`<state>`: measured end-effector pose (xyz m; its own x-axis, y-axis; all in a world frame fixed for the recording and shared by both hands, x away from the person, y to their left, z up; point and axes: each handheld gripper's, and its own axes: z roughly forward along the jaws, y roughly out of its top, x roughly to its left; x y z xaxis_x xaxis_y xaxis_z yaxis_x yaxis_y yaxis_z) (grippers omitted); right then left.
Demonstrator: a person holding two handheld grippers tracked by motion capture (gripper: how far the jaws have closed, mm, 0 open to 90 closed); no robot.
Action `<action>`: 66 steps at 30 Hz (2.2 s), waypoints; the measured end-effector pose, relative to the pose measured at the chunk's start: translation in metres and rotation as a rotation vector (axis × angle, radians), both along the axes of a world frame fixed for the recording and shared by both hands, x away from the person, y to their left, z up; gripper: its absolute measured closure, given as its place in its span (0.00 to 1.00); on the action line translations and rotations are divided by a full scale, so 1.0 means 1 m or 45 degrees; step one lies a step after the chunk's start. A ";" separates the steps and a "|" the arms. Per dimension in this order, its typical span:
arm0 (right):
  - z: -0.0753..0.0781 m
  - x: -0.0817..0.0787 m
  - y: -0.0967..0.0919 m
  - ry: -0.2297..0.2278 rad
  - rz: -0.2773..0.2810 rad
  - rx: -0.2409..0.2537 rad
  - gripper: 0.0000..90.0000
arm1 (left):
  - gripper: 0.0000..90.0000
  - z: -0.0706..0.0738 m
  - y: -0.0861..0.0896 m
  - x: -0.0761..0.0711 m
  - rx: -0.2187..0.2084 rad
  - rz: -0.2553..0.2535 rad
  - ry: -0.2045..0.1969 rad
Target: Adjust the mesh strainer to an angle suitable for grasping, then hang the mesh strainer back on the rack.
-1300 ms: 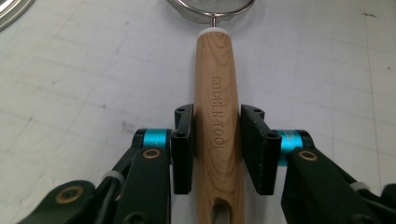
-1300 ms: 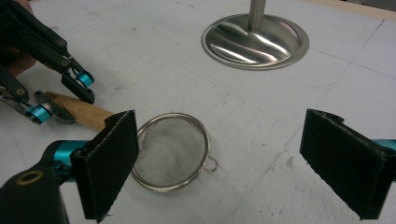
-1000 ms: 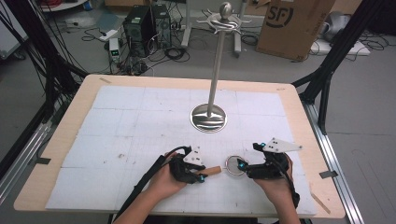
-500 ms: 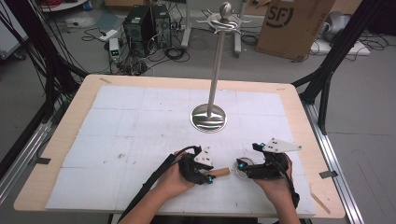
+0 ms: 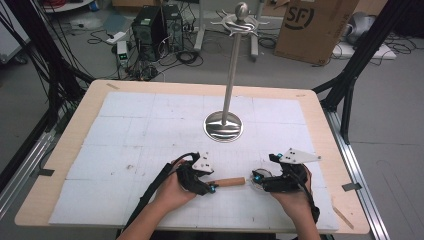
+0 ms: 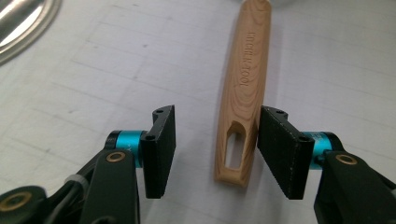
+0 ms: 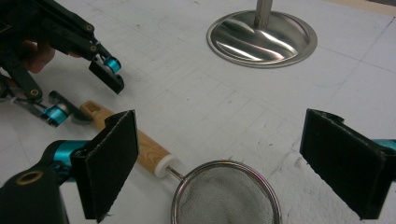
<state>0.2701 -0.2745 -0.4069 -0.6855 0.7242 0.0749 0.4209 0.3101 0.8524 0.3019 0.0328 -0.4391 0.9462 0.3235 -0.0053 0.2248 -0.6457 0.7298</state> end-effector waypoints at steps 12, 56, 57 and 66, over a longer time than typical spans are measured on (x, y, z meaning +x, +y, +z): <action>-0.002 0.001 -0.001 0.008 0.000 -0.002 0.12 | 0.45 -0.005 0.003 0.021 -0.014 0.132 0.013; -0.008 0.004 0.013 0.048 0.052 -0.067 0.12 | 0.02 0.031 0.134 0.013 -0.296 0.287 0.012; -0.008 0.004 0.014 0.049 0.056 -0.066 0.12 | 0.02 0.031 0.135 0.014 -0.296 0.287 0.012; -0.009 0.003 0.020 0.053 0.079 -0.089 0.12 | 0.02 0.031 0.136 0.014 -0.304 0.288 -0.001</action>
<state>0.2736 -0.2541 -0.4162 -0.7265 0.6850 0.0552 0.4336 0.3947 0.8101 0.3155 0.1690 -0.4080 0.8505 0.5152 -0.1058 0.3425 -0.3899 0.8548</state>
